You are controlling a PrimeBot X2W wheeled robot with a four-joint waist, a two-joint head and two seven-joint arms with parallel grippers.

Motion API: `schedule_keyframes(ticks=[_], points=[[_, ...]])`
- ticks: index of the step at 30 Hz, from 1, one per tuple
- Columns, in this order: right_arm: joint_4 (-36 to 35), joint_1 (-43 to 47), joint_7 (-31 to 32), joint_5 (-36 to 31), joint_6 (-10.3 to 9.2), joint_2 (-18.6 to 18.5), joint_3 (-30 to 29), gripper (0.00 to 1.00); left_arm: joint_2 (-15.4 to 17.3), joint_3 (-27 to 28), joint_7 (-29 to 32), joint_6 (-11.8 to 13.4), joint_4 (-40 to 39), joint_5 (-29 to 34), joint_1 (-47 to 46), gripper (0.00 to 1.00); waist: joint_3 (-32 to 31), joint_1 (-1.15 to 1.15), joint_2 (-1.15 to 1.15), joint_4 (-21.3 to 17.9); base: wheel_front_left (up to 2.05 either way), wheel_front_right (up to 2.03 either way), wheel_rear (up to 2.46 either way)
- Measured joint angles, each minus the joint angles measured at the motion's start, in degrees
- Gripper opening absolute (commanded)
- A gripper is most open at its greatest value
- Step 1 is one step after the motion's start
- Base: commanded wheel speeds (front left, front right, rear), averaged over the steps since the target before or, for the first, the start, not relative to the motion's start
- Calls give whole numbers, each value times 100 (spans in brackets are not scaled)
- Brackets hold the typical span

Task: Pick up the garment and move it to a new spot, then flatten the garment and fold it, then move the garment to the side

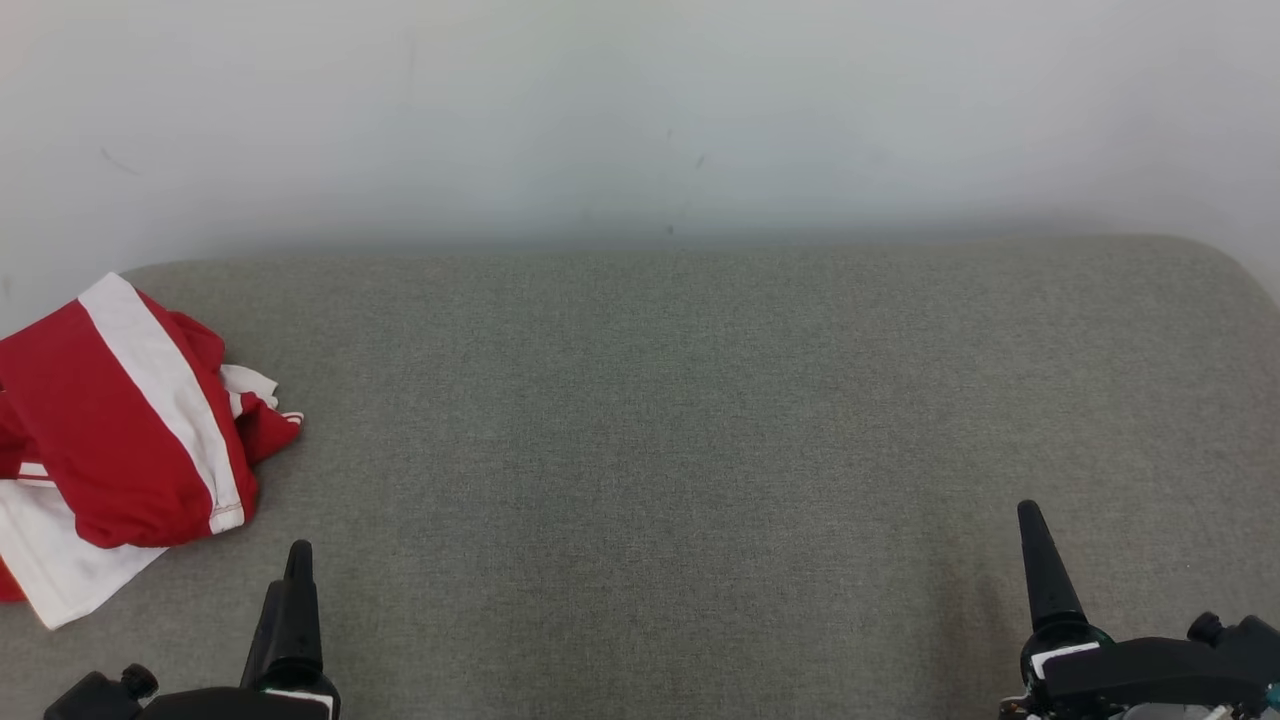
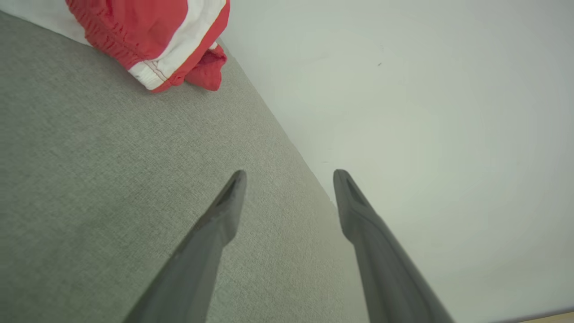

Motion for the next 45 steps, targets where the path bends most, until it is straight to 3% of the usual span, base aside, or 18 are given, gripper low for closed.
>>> schedule_keyframes(ticks=[18,45], points=[[-178,94,-367,-1935,0,-3,270,100,162,-192,-365,110,-97,1869,107,100,1,0,0,10,0,0,0],[-214,168,-822,-3958,0,-12,501,100,248,-309,-828,199,-274,3653,247,100,-25,0,0,48,0,0,0]])
